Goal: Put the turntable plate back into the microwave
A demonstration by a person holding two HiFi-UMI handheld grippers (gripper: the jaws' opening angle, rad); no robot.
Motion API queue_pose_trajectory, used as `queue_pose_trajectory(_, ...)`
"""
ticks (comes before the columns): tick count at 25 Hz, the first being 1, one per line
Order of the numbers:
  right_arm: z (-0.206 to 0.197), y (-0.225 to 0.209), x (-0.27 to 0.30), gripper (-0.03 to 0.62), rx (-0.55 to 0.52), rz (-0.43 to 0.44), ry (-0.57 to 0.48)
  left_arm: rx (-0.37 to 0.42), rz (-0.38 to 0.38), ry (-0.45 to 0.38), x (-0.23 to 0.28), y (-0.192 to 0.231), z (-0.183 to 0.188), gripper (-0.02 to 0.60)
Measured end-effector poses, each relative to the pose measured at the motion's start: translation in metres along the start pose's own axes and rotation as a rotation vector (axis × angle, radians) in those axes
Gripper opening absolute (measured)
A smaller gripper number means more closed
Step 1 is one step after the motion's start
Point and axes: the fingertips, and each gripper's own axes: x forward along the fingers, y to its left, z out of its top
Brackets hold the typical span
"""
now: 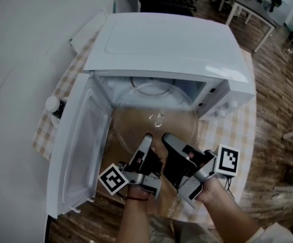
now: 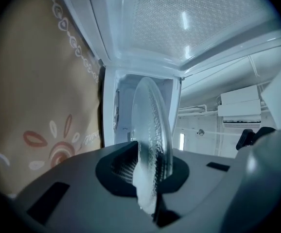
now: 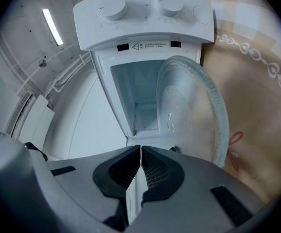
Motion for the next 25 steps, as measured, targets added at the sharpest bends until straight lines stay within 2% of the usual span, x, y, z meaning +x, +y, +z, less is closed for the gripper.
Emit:
queue_pose_trajectory(12, 0.016, -0.004, 0.006, 0.032, -0.002, -0.014, -0.023, -0.012, -0.003, -0.007, 0.026, 0.007, 0.020, 0.026)
queue_pose_trajectory(25, 0.039, -0.015, -0.021, 0.034, -0.066, -0.130, -0.120, 0.010, 0.007, -0.002, 0.050, 0.005, 0.033, 0.026)
